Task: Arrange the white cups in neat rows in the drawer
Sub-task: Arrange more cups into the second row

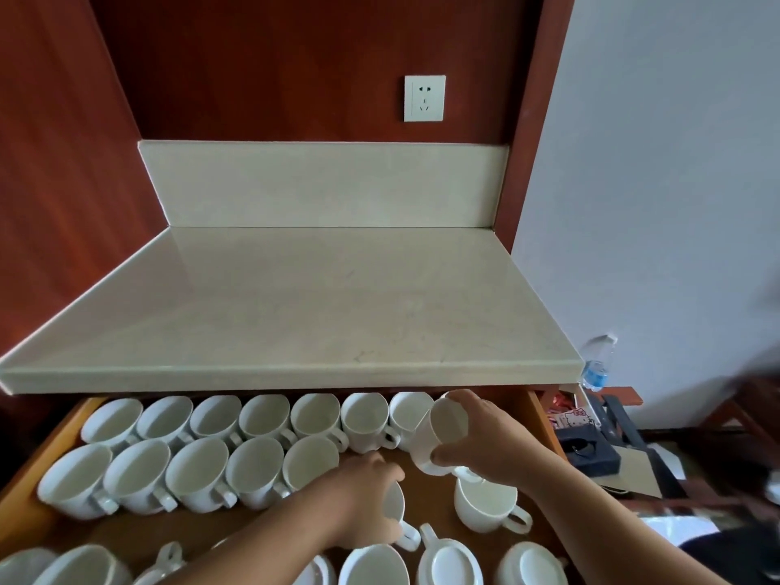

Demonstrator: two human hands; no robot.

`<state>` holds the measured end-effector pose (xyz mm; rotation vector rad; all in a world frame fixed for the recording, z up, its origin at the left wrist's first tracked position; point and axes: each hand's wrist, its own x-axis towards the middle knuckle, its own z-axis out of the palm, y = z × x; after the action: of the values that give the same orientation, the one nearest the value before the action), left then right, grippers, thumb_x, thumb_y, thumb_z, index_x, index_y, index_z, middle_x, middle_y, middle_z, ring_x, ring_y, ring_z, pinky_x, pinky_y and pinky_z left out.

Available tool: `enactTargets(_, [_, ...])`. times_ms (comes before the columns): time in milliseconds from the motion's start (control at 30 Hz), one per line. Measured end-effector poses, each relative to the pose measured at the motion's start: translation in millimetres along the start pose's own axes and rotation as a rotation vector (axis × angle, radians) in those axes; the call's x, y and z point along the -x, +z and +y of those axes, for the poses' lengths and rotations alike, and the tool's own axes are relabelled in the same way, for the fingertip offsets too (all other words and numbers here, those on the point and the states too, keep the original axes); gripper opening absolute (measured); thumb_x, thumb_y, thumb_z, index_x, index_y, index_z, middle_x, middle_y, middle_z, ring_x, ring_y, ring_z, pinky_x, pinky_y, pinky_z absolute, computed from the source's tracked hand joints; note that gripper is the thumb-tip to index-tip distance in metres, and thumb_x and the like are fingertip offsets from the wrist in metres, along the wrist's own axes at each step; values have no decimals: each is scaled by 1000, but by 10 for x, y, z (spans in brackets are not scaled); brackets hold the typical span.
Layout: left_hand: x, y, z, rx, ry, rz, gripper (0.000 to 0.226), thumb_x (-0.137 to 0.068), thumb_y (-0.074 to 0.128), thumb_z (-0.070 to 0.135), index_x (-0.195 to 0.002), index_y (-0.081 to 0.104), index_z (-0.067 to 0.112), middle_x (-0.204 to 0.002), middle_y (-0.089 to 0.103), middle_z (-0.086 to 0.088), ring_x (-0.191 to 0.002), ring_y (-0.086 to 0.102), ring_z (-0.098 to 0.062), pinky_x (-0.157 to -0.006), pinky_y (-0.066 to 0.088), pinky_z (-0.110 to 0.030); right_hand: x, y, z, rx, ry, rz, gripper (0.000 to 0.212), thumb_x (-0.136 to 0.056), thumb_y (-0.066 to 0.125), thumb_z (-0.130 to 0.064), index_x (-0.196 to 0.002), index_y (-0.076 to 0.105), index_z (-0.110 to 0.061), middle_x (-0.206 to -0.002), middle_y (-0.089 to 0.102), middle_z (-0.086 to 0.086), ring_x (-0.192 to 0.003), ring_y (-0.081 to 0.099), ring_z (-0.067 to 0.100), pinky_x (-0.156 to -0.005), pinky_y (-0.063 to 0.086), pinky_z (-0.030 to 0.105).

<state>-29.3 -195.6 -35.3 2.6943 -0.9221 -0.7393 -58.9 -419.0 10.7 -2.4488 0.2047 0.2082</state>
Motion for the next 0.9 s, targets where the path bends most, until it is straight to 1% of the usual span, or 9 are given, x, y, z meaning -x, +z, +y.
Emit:
enactTargets(133, [-24, 9, 76, -78, -49, -38, 82, -78, 70, 55, -148, 40, 24, -146, 42, -6, -132, 45, -29, -103, 41, -38, 16, -12, 7, -11, 16, 24, 93, -67, 86, -46, -146, 38, -33, -123, 51, -9, -103, 54, 10, -80, 48, 23])
enactTargets(267, [-40, 23, 119, -95, -65, 3, 66, -71, 72, 51, -126, 52, 20, -127, 52, -4, -115, 55, -29, -89, 47, -38, 42, -26, -2, -15, 36, 45, 89, -67, 86, -45, -143, 40, -35, -122, 54, -6, -100, 56, 11, -81, 53, 26])
enactTargets(400, [-16, -63, 127, -7, -70, 52, 81, -62, 73, 58, -134, 53, 26, -131, 54, 5, -117, 56, -21, -93, 49, -36, 56, -45, -3, -10, 48, 61, 91, -67, 86, -46, -144, 38, -36, -125, 54, -4, -101, 55, 13, -73, 45, 24])
enactTargets(467, [9, -195, 140, 48, -76, 82, 83, -59, 70, 64, -133, 56, 28, -129, 59, 7, -110, 60, -18, -91, 52, -36, 59, -62, 0, 1, 43, 68, 93, -68, 85, -47, -146, 36, -35, -128, 53, -3, -102, 55, 14, -71, 43, 22])
enactTargets(567, [49, -393, 143, 176, -131, 147, 83, -54, 69, 68, -128, 54, 34, -110, 63, 11, -81, 64, -15, -61, 54, -30, 53, -77, -10, 7, 38, 68, 94, -70, 85, -47, -148, 34, -34, -128, 53, -3, -103, 54, 15, -74, 46, 23])
enactTargets(600, [58, -433, 134, 182, -142, 167, 88, -49, 65, 71, -128, 53, 34, -111, 61, 11, -80, 63, -14, -58, 53, -30, 50, -68, -25, 6, 36, 68, 95, -69, 85, -47, -148, 34, -35, -128, 53, -3, -103, 55, 15, -77, 49, 25])
enactTargets(700, [9, -416, 43, 69, -112, 242, 98, -50, 69, 78, -135, 47, 33, -129, 46, 11, -104, 59, -17, -79, 53, -35, 26, -17, -73, -6, 46, 73, 97, -68, 86, -48, -148, 33, -34, -126, 55, -3, -100, 57, 14, -82, 55, 29])
enactTargets(767, [-45, -340, -22, 42, -87, 284, 90, -60, 76, 70, -136, 46, 32, -129, 40, 9, -115, 53, -18, -87, 50, -35, 13, 33, -105, -20, 52, 78, 95, -68, 87, -46, -145, 34, -31, -122, 56, -3, -97, 58, 13, -79, 56, 28])
enactTargets(900, [-112, -210, -89, -1, -55, 297, 86, -66, 77, 64, -139, 46, 32, -128, 35, 6, -128, 36, -18, -97, 43, -33, -13, 122, -135, 11, 54, 72, 90, -68, 86, -45, -143, 38, -27, -125, 54, -3, -99, 56, 13, -74, 46, 22])
